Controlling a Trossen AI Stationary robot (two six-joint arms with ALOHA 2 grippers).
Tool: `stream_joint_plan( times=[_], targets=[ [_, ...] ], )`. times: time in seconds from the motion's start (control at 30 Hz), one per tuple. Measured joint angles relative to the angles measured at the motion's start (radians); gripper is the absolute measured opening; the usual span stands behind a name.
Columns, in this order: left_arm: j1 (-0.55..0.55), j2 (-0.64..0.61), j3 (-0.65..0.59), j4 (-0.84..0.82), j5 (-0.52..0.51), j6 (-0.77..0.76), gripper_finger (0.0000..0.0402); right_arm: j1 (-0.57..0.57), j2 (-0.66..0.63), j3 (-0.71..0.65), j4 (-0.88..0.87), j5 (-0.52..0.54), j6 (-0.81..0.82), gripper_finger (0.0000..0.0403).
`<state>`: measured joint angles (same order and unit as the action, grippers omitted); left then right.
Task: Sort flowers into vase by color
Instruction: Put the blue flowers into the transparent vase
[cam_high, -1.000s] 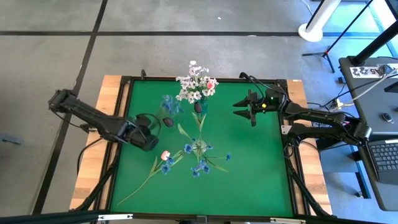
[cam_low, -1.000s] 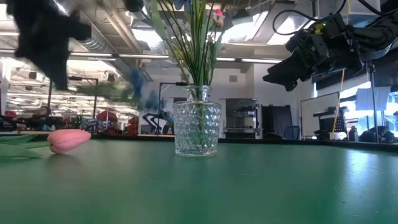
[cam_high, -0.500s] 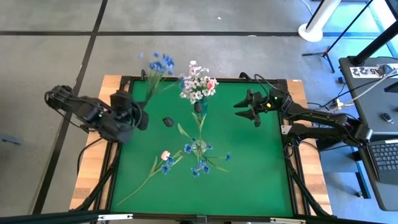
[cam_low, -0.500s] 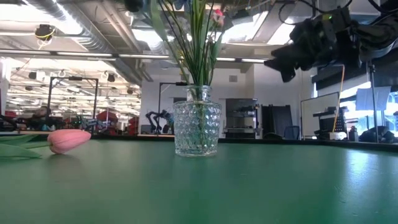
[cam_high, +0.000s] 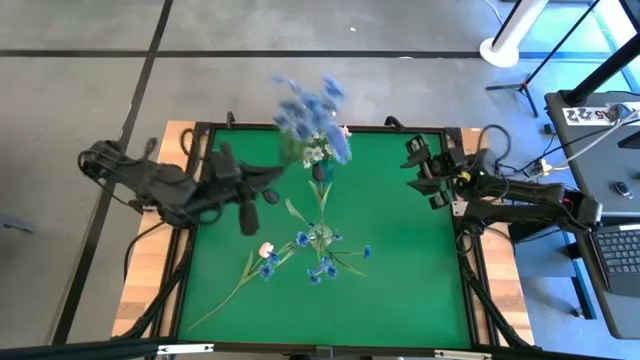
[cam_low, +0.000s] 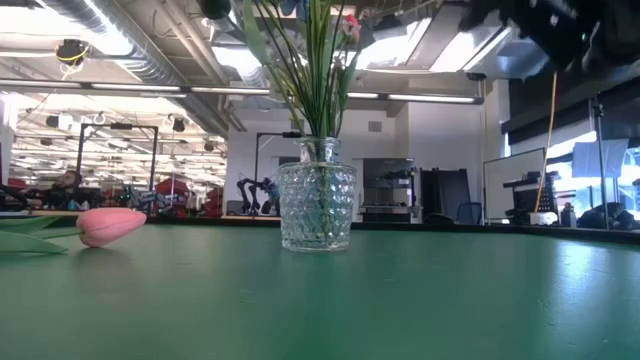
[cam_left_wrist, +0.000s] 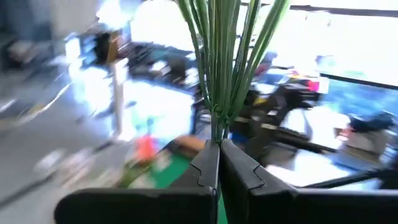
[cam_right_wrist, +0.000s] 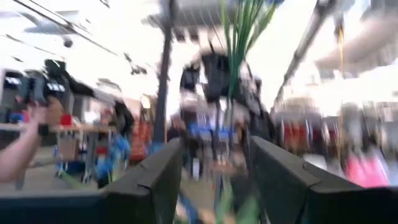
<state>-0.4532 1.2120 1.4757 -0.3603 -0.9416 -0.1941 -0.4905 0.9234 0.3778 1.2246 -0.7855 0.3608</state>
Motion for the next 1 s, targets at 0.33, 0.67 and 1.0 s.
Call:
stream_joint_plan(
  times=[0.33,0.67,1.0],
  targets=[
    [0.144,0.172,-0.002,0.231,0.265,0.128,0.0,0.196,0.035,0.226,-0.394,0.213,-0.132,0.0188],
    [0.28,0.245,-0.002,0.383,0.532,0.126,0.0,0.332,0.215,0.41,-0.484,0.333,-0.265,0.0188],
    [0.292,0.289,-0.001,0.413,0.556,0.126,0.0,0.342,0.354,0.495,-0.482,0.357,-0.228,0.0188]
  ],
)
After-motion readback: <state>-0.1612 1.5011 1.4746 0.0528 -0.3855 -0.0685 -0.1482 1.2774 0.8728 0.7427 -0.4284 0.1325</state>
